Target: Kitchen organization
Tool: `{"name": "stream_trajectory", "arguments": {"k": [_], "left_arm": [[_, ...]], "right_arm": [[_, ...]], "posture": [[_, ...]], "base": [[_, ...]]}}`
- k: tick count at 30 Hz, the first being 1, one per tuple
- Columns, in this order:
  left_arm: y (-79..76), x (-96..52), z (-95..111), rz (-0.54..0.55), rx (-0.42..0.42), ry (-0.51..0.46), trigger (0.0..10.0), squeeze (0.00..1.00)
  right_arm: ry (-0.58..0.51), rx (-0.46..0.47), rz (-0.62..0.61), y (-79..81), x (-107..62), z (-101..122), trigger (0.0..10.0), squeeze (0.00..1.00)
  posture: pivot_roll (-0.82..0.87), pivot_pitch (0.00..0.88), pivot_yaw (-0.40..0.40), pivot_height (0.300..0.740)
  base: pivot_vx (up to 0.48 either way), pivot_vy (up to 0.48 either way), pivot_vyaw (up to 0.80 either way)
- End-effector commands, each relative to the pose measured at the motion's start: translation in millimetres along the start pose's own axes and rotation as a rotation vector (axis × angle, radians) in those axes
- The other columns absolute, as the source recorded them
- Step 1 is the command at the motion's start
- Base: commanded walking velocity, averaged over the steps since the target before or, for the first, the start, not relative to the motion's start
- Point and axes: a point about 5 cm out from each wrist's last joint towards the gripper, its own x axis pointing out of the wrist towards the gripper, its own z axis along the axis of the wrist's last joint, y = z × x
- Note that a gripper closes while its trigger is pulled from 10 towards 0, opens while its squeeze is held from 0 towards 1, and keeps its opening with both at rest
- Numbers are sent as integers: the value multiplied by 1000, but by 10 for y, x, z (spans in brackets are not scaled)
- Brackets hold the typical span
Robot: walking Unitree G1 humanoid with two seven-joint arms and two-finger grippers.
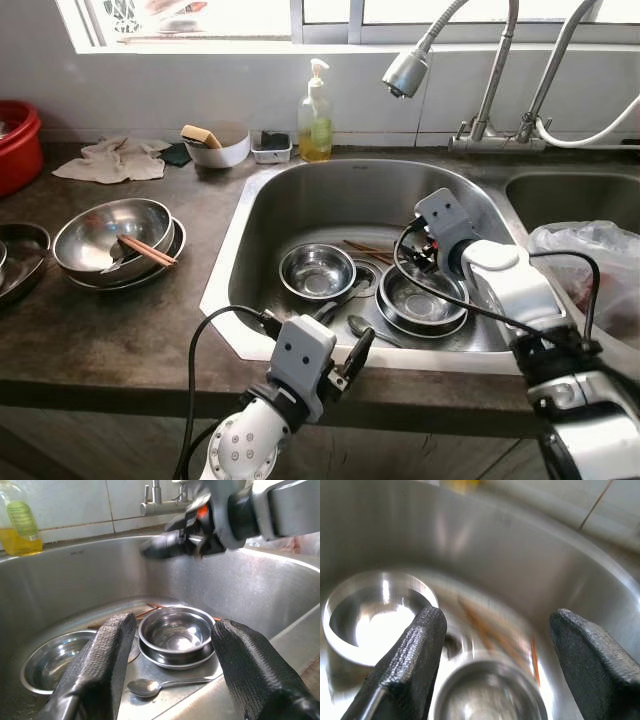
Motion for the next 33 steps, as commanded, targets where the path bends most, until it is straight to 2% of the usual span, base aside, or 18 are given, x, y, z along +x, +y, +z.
{"name": "stream_trajectory", "arguments": {"k": [1, 3, 4, 5, 8, 9, 11, 13, 19, 21, 25, 33], "left_arm": [[19, -3, 13, 11, 7, -6, 10000, 0], [28, -1, 14, 17, 10, -7, 10000, 0], [38, -1, 18, 24, 14, -10, 10000, 0], [54, 3, 21, 35, 15, -12, 10000, 0], [91, 16, 36, 57, 23, -21, 10000, 0], [91, 16, 36, 57, 23, -21, 10000, 0], [172, 34, 104, 126, 36, -59, 10000, 0], [180, 42, 112, 124, 37, -58, 10000, 0], [166, 57, 110, 119, 33, -61, 10000, 0], [151, 49, 102, 120, 31, -59, 10000, 0], [153, 27, 90, 124, 28, -52, 10000, 0], [152, -3, 65, 125, 25, -40, 10000, 0]], "right_arm": [[-84, 30, -30, -37, -59, 143, 10000, 0], [-151, 71, -53, -15, -139, 197, 10000, 0], [-201, 86, -69, 14, -226, 228, 10000, 0], [-286, 111, -113, 57, -405, 268, 10000, 0], [-359, 146, -160, 105, -595, 284, 10000, 0], [-359, 146, -160, 105, -595, 284, 10000, 0], [-413, 218, -197, 177, -755, 262, 10000, 0], [-429, 231, -204, 220, -819, 247, 10000, 0], [-442, 285, -229, 367, -999, 146, 10000, 0], [-415, 304, -231, 483, -1098, 35, 10000, 0], [-363, 320, -219, 604, -1188, -98, 10000, 0], [-329, 307, -185, 686, -1279, -192, 10000, 0]], "posture": [[92, 62, -3, 740], [90, 64, 2, 740], [83, 62, 3, 740], [78, 63, 7, 740], [70, 65, 11, 740], [70, 65, 11, 740], [61, 65, 17, 740], [54, 65, 22, 740], [49, 67, 26, 740], [53, 68, 24, 740], [58, 70, 26, 740], [63, 71, 26, 740]], "base": [[0, 0, 0], [0, 0, 0], [0, 0, 0], [0, 0, 0], [0, 0, 0], [0, 0, 0], [0, 0, 0], [0, 0, 0], [0, 0, 0], [0, 0, 0], [0, 0, 0], [0, 0, 0]]}}
